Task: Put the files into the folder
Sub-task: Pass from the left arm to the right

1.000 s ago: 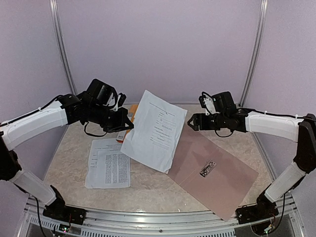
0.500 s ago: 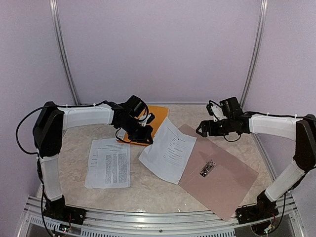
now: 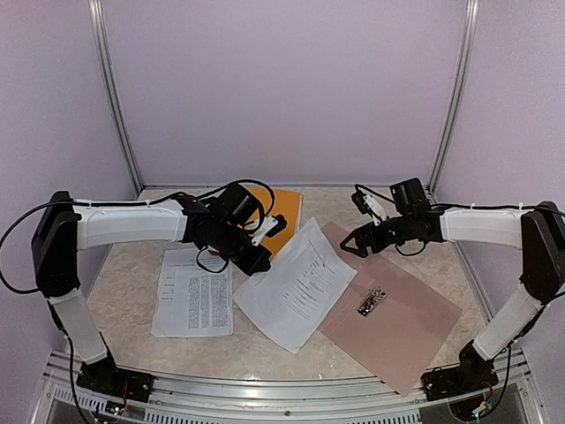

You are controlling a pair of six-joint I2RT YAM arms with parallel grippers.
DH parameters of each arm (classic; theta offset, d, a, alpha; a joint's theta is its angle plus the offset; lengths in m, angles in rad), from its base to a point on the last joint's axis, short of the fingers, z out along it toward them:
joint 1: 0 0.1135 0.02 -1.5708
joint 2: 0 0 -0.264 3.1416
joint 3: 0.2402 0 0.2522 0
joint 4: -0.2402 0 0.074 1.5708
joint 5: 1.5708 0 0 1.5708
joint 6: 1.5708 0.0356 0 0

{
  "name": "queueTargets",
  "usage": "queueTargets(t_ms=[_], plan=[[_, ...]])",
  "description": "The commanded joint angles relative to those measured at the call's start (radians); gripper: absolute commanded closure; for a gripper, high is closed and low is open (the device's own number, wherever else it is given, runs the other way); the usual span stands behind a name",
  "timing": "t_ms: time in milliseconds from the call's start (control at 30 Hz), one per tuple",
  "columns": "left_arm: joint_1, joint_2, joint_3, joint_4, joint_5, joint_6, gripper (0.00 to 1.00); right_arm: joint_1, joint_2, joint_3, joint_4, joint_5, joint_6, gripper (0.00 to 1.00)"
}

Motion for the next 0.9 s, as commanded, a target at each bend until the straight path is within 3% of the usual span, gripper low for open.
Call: queueTargets(t_ms=[0, 300, 467, 733, 867], plan=[[-0.041, -0.118, -0.123, 0.093, -0.033, 0.144, 1.0, -0.007, 0.04, 0.029, -0.017, -0.123, -0.2, 0.14], [-0.059, -0.199, -0.19, 0.129, -0.045, 0.209, 1.0, -0.009, 0.178, 0.119, -0.101, -0.361, -0.342, 0.18], [-0.057, -0.182, -0.191, 0.137, -0.053, 0.215, 1.0, -0.006, 0.198, 0.085, -0.095, -0.483, -0.358, 0.26], [-0.038, -0.174, -0.189, 0.17, -0.045, 0.191, 1.0, 0.006, 0.214, 0.058, -0.08, -0.499, -0.34, 0.59], [-0.026, -0.178, -0.195, 0.181, -0.025, 0.181, 1.0, 0.01, 0.201, 0.063, -0.075, -0.455, -0.307, 0.84]])
